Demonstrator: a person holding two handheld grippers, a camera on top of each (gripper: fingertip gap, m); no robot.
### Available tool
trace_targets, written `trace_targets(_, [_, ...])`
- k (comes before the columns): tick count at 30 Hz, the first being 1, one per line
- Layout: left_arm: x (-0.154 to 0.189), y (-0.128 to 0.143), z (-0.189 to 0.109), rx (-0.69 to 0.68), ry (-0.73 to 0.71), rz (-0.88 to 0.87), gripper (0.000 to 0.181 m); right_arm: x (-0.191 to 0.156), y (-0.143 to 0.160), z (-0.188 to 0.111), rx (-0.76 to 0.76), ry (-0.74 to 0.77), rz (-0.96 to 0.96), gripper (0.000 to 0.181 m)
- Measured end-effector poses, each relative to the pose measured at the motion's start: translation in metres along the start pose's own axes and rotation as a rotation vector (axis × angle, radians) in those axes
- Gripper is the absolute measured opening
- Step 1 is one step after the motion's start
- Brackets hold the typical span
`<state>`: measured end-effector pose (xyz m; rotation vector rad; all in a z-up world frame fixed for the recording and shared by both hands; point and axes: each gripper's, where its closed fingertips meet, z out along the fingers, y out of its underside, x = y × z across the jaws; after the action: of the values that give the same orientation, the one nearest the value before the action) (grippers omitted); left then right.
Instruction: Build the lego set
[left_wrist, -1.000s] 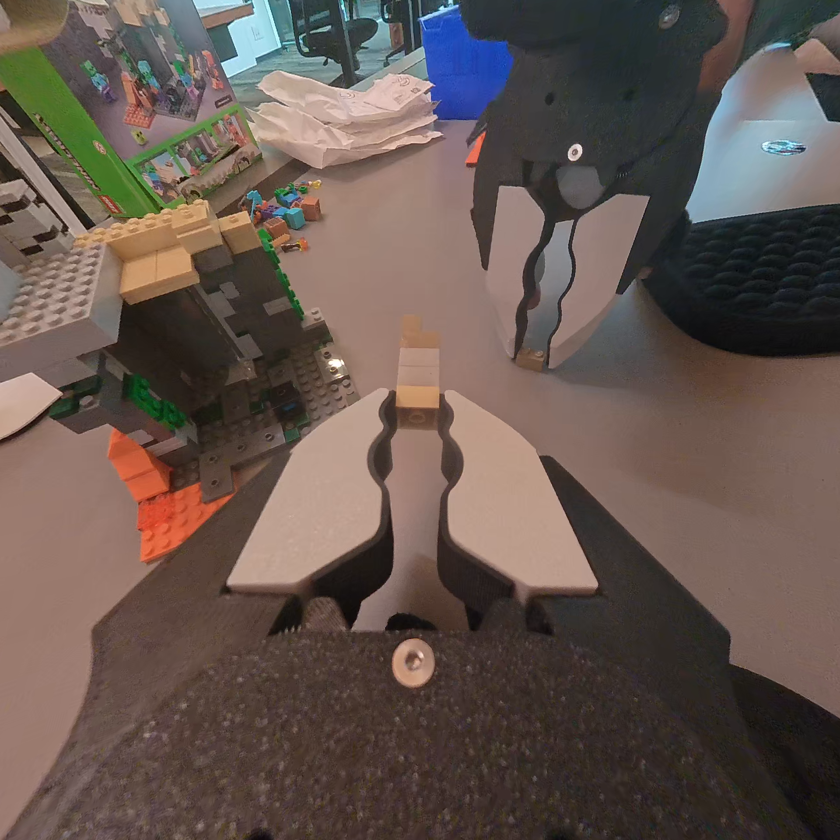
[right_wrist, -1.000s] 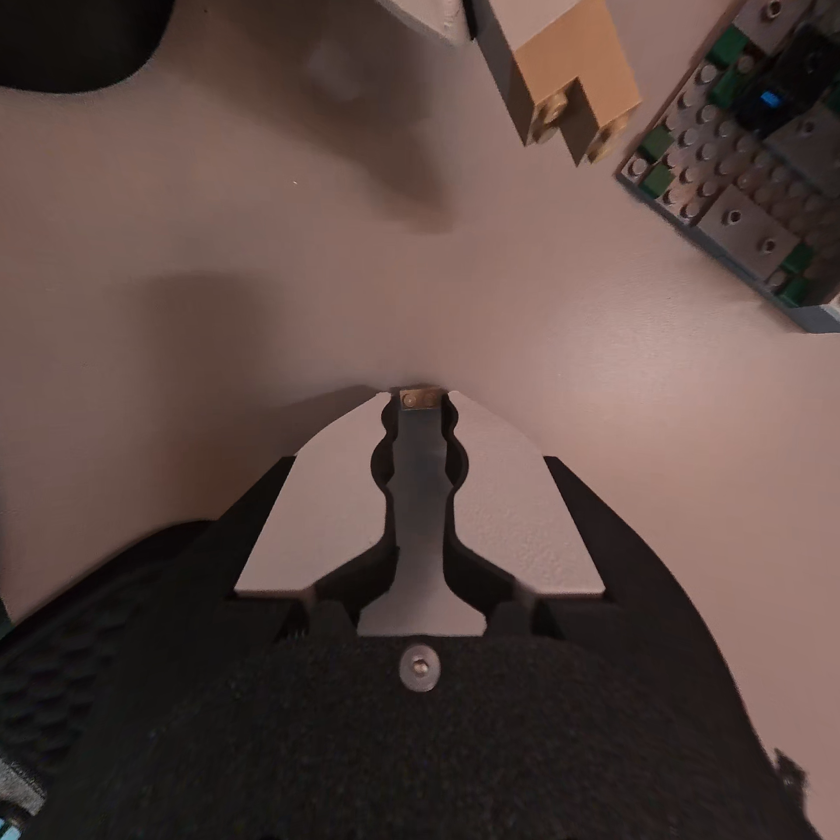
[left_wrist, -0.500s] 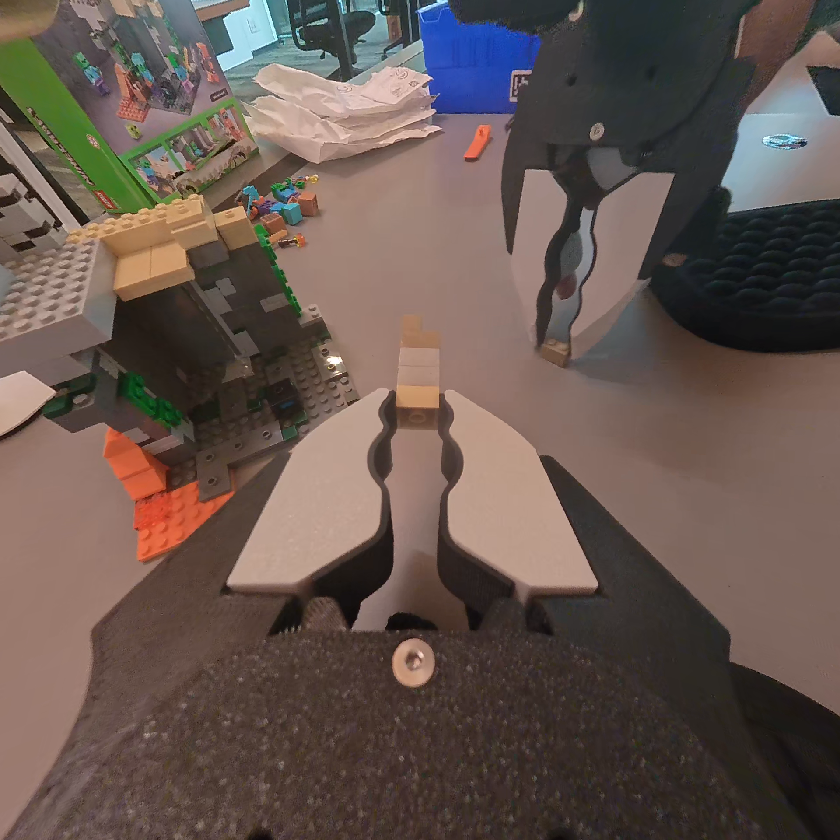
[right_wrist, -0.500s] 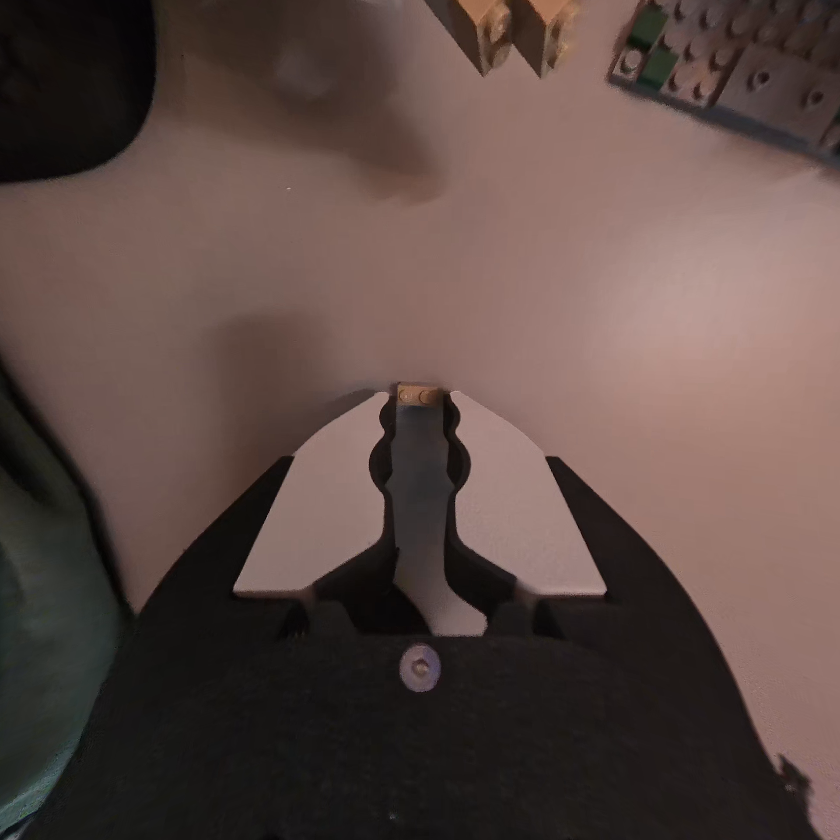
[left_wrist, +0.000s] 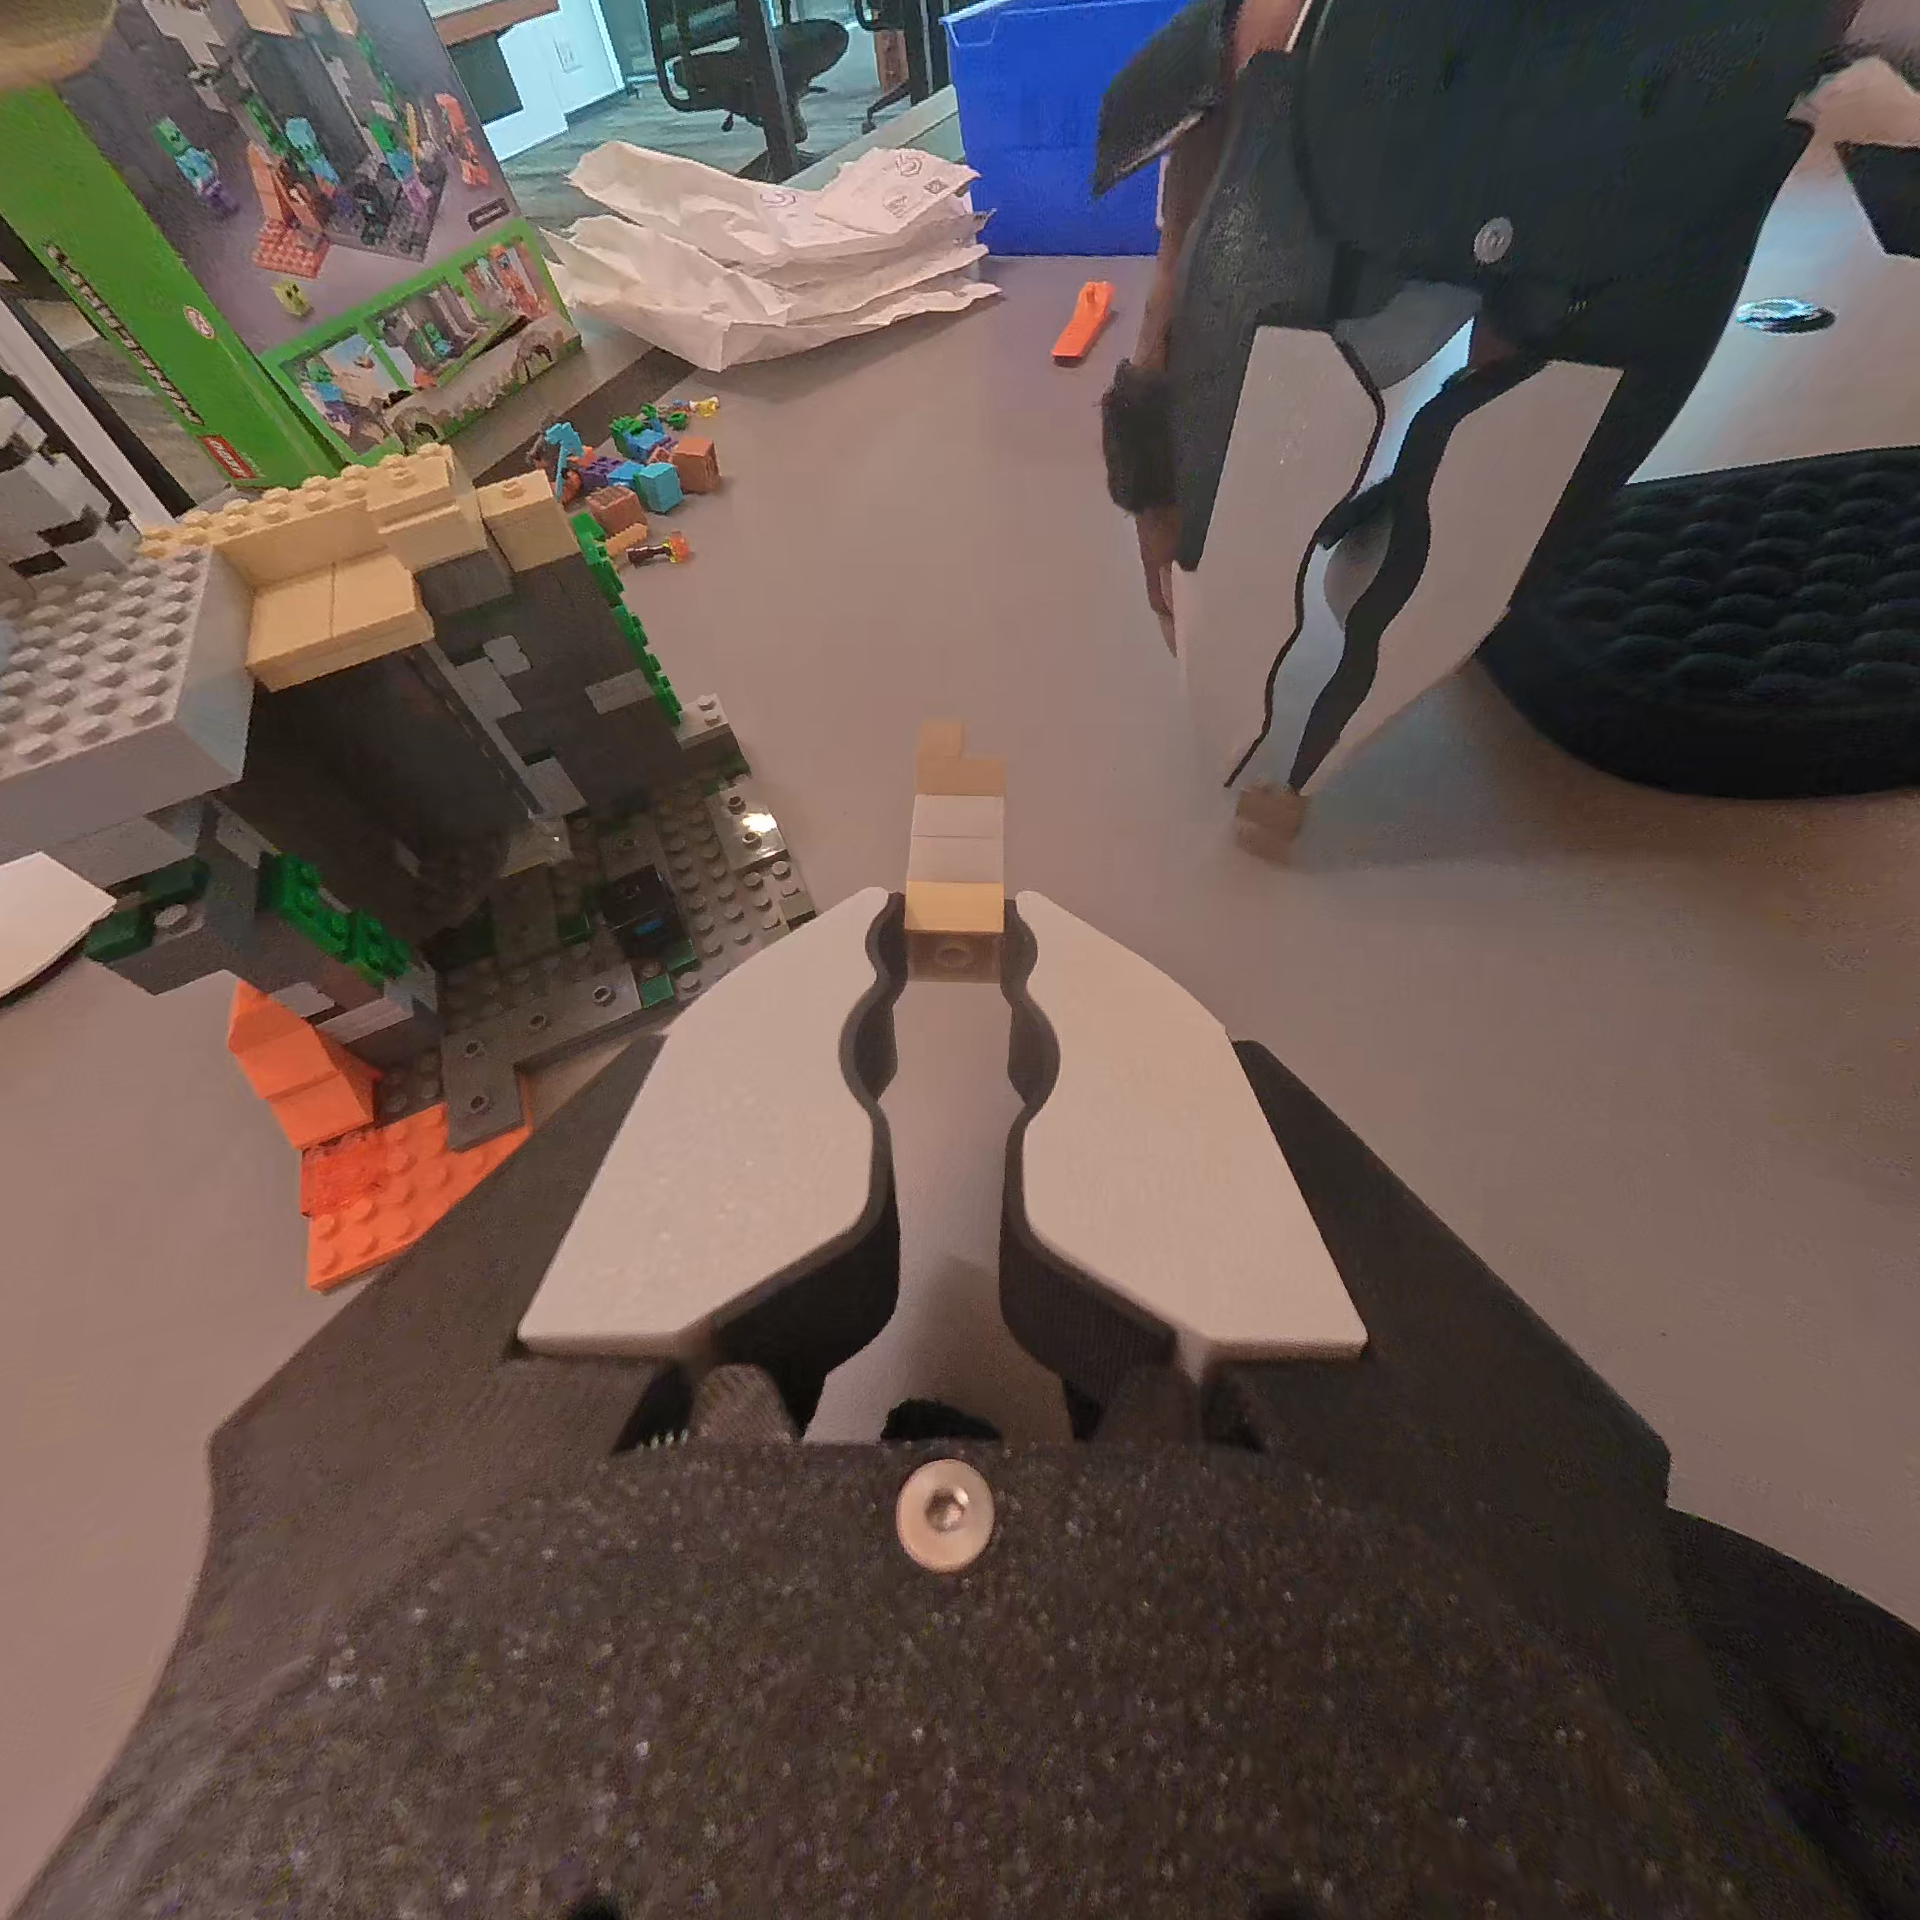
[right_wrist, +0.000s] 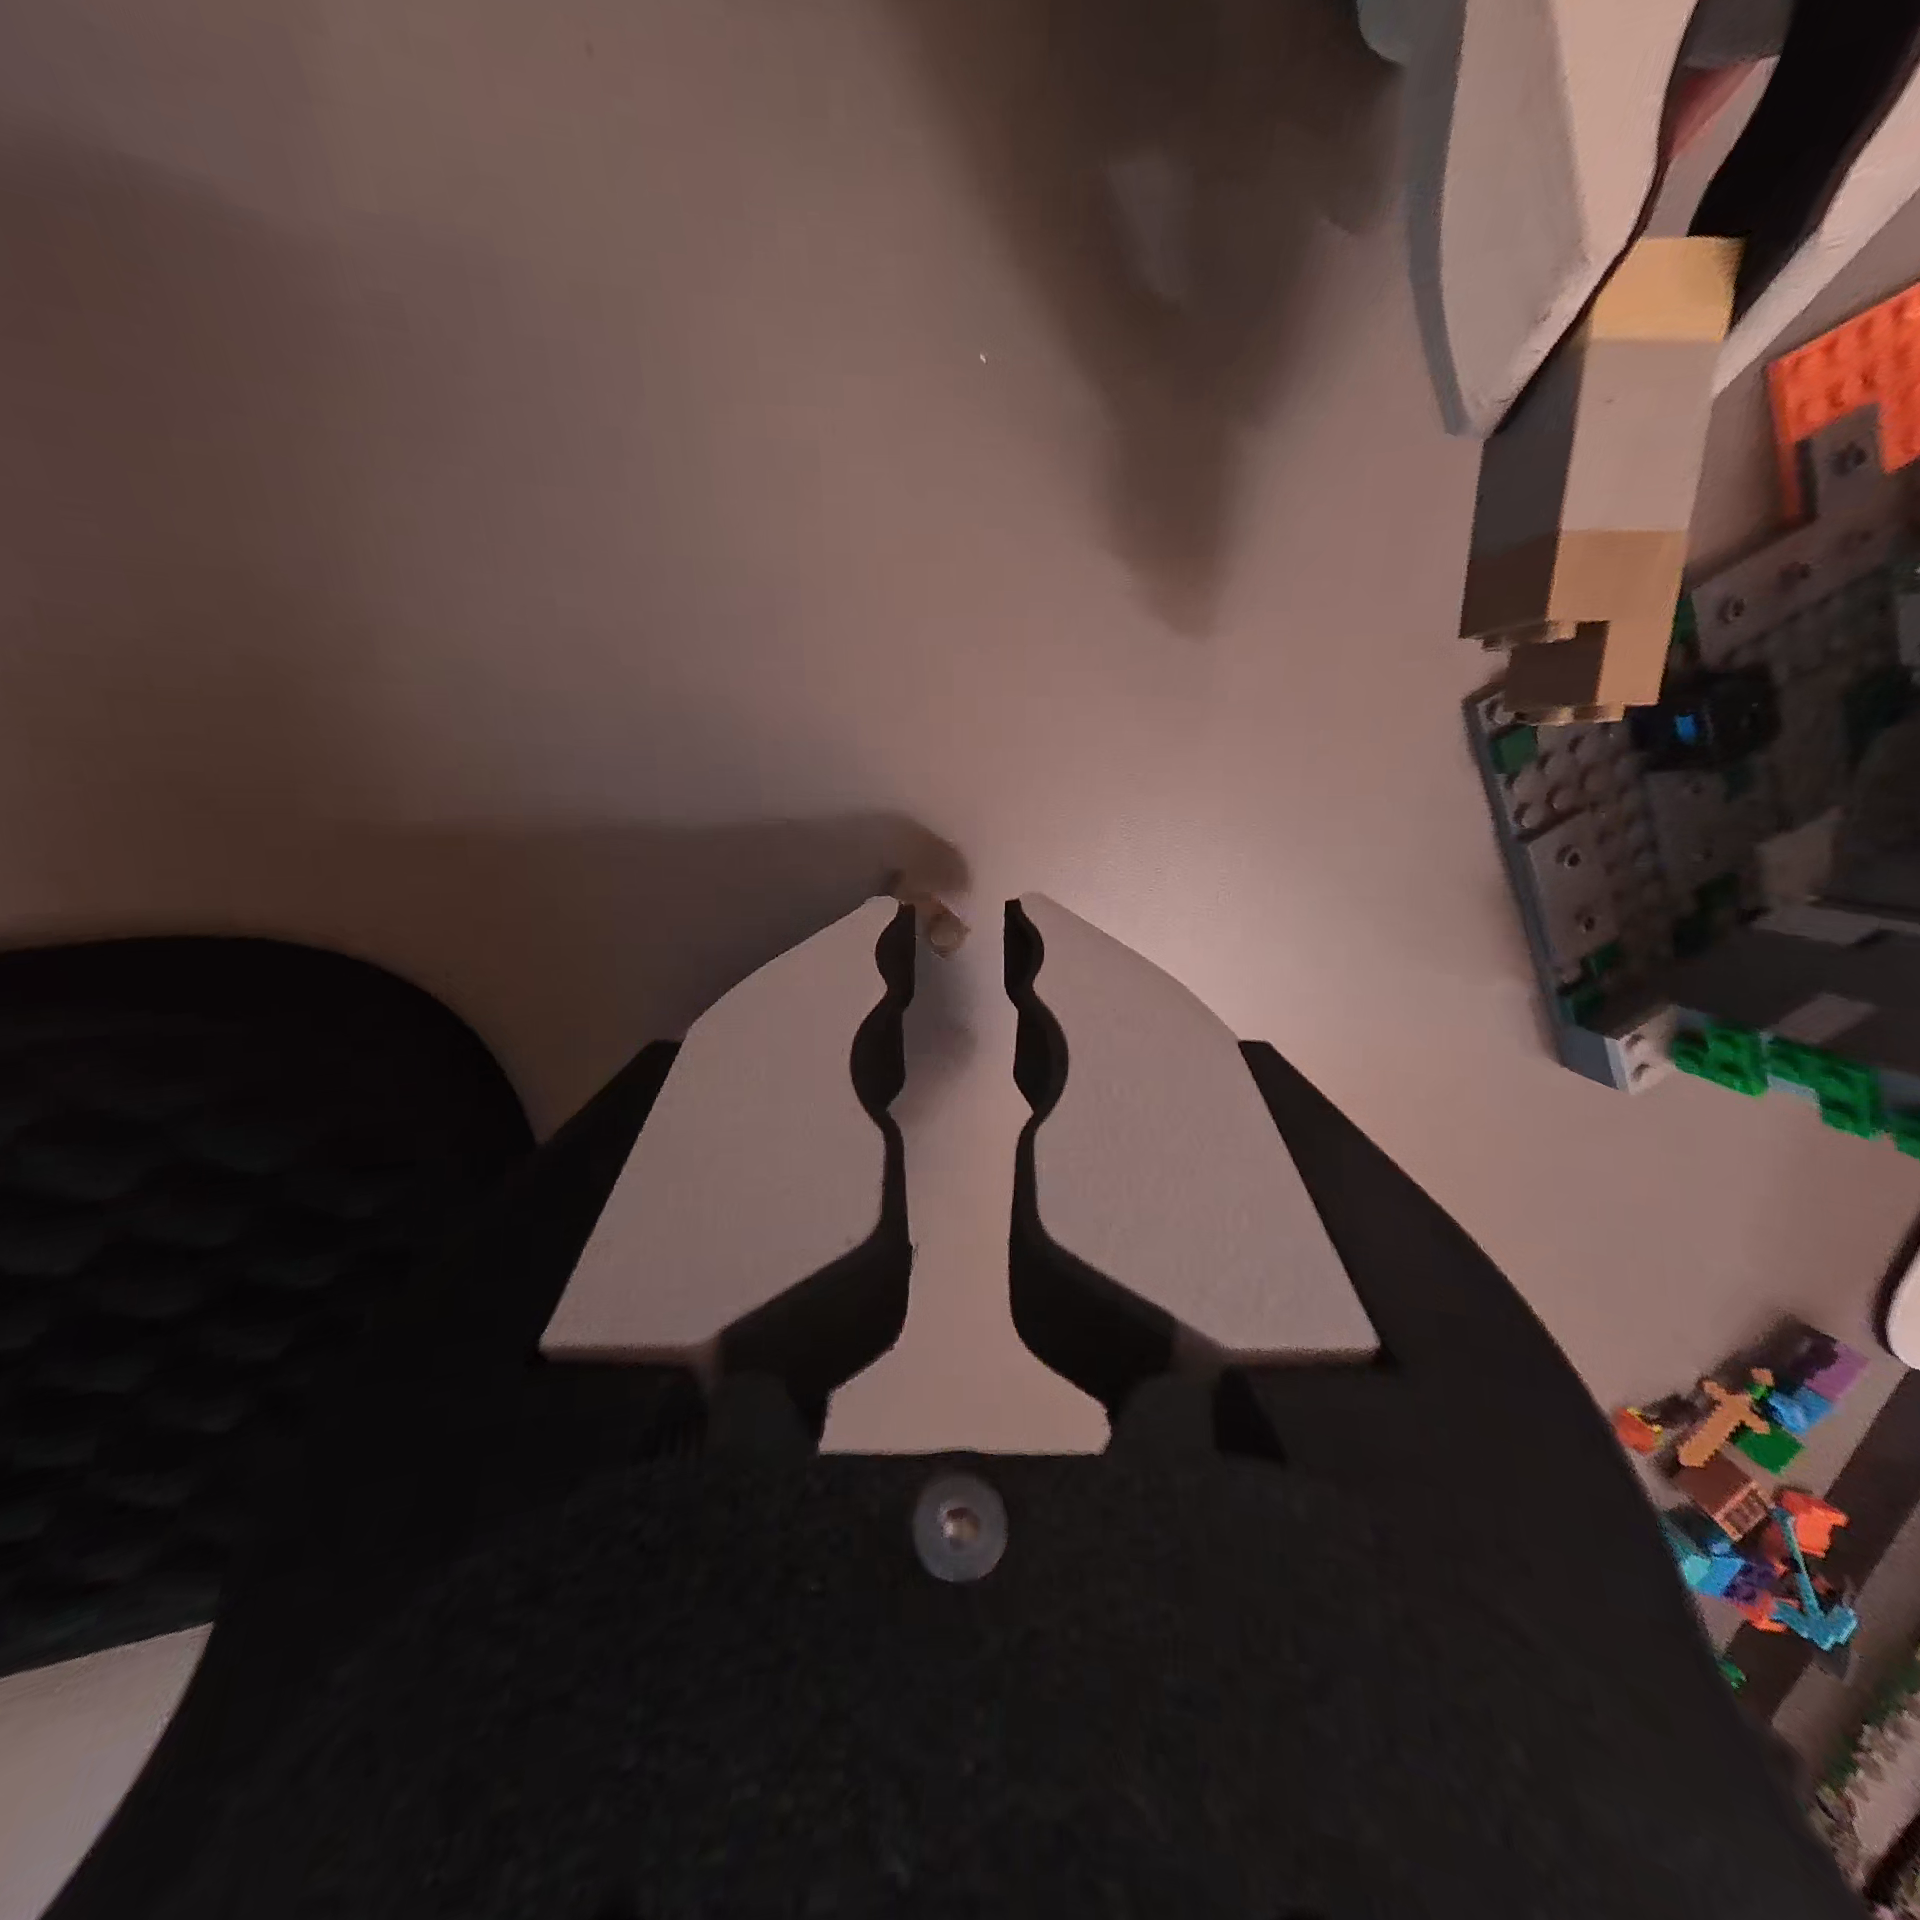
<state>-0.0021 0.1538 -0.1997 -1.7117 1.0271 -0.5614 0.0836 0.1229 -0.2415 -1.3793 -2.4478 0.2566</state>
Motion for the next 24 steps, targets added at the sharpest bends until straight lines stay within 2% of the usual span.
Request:
trace_targets(7, [0.0004, 0.0003, 0.0002, -0.002, 0.004, -0.001, 0.017, 0.0018, 0.0002, 0.0025, 0.002, 0.009, 0.077, 0.006])
trace_targets(13, [0.0007, 0.0008, 0.0004, -0.004, 0.006, 0.000, 0.017, 0.0013, -0.0005, -0.0016, 0.023, 0.009, 0.177, 0.016])
trace_targets(15, [0.0007, 0.0008, 0.0003, -0.004, 0.005, 0.000, 0.017, 0.0006, -0.0006, -0.0042, 0.024, 0.004, 0.268, 0.018])
trace_targets(20, [0.0003, 0.0006, -0.0001, -0.002, 0.004, -0.004, 0.017, 0.0035, 0.0027, -0.0047, 0.023, 0.062, 0.670, 0.021])
trace_targets(24, [0.0022, 0.0004, 0.0001, -0.003, 0.009, 0.002, 0.017, 0.0004, 0.0036, 0.0003, 0.034, 0.084, 0.781, 0.023])
